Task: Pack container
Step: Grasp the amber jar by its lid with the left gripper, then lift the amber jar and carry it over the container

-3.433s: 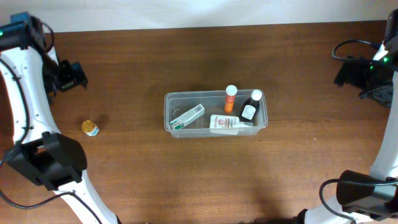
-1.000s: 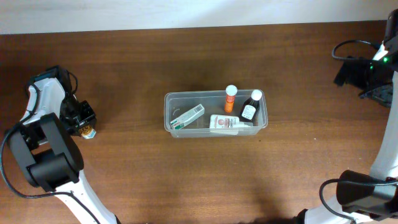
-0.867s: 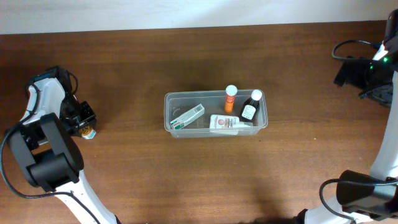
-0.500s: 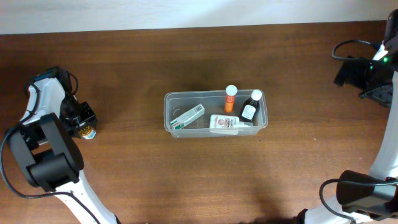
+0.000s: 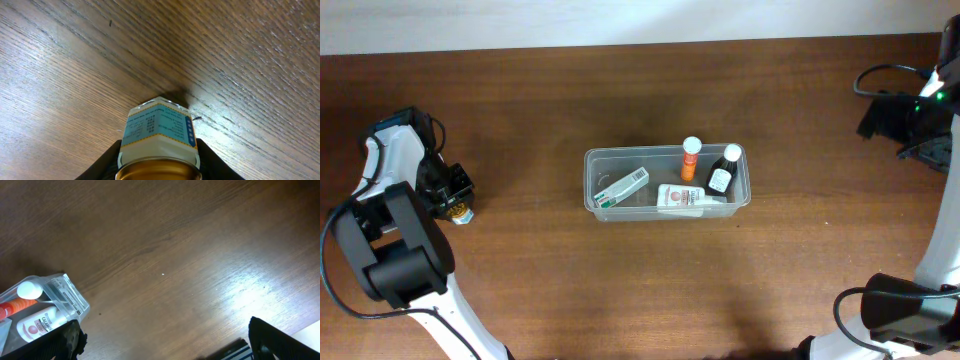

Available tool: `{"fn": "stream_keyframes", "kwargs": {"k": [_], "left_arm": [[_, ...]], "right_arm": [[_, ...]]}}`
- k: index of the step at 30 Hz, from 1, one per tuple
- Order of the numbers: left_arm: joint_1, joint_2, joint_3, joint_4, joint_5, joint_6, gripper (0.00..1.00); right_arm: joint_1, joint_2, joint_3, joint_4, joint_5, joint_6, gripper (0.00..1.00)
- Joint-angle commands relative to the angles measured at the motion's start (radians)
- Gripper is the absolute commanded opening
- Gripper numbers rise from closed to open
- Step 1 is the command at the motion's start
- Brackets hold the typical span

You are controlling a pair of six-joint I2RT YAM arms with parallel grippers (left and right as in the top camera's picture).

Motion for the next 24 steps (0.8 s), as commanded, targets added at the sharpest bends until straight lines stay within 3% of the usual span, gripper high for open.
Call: {"fn": "stream_keyframes", "kwargs": {"k": [1, 9, 15, 24], "left_arm": [[0.004, -0.004, 0.006, -0.006, 0.063, 0.021, 0.37], [0.003, -0.004, 0.169, -0.147, 0.080, 0.040, 0.37], [-0.025, -0.005, 0.344, -0.246, 0.223, 0.095, 0.38], [-0.234, -0.005, 0.555, -0.346, 0.292, 0.134, 0.38]], "right_arm": [[-0.001, -0.002, 0.000, 0.003, 0.002, 0.008, 0.98], [-0.001, -0.002, 0.000, 0.003, 0.002, 0.008, 0.98], [-0.001, -0.002, 0.000, 0.003, 0.002, 0.008, 0.98], [-0.001, -0.002, 0.000, 0.003, 0.002, 0.008, 0.99]]}}
